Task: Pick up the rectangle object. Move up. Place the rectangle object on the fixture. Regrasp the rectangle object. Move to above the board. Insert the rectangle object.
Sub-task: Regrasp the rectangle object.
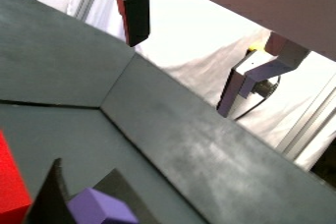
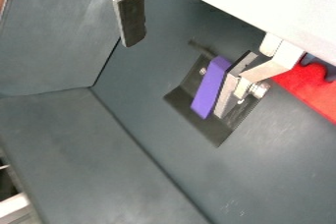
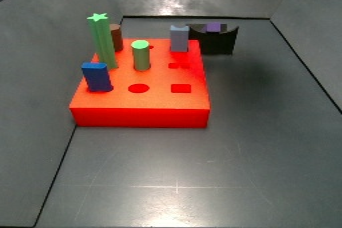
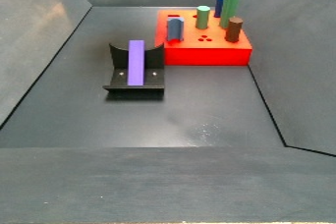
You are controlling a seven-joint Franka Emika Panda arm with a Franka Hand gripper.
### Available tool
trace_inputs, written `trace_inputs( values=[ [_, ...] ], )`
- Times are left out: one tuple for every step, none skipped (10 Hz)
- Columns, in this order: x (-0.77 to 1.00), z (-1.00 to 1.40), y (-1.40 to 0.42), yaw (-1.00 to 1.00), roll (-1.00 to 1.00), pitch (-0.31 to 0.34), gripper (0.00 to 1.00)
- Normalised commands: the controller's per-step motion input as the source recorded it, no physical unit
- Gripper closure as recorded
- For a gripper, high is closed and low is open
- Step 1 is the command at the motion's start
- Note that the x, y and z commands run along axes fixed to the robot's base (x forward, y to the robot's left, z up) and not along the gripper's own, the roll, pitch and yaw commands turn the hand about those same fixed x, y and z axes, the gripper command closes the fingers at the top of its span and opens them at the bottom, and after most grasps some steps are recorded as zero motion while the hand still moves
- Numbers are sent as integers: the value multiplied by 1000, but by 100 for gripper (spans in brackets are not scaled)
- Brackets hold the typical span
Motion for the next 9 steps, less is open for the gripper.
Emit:
trace_inputs(
  values=[
    [85,-9,-28,124,331,96,0],
    [68,-2,-23,137,213,68,0],
    [29,-1000,77,134,191,107,0],
    [30,-1000,76,136,185,96,0],
    [44,-1000,66,146,156,53,0],
    [53,-1000,63,149,124,26,0],
    [66,-1000,59,139,92,-13,0],
    [72,-1000,57,132,86,-36,0],
    [81,-1000,50,106,79,-72,0]
  ],
)
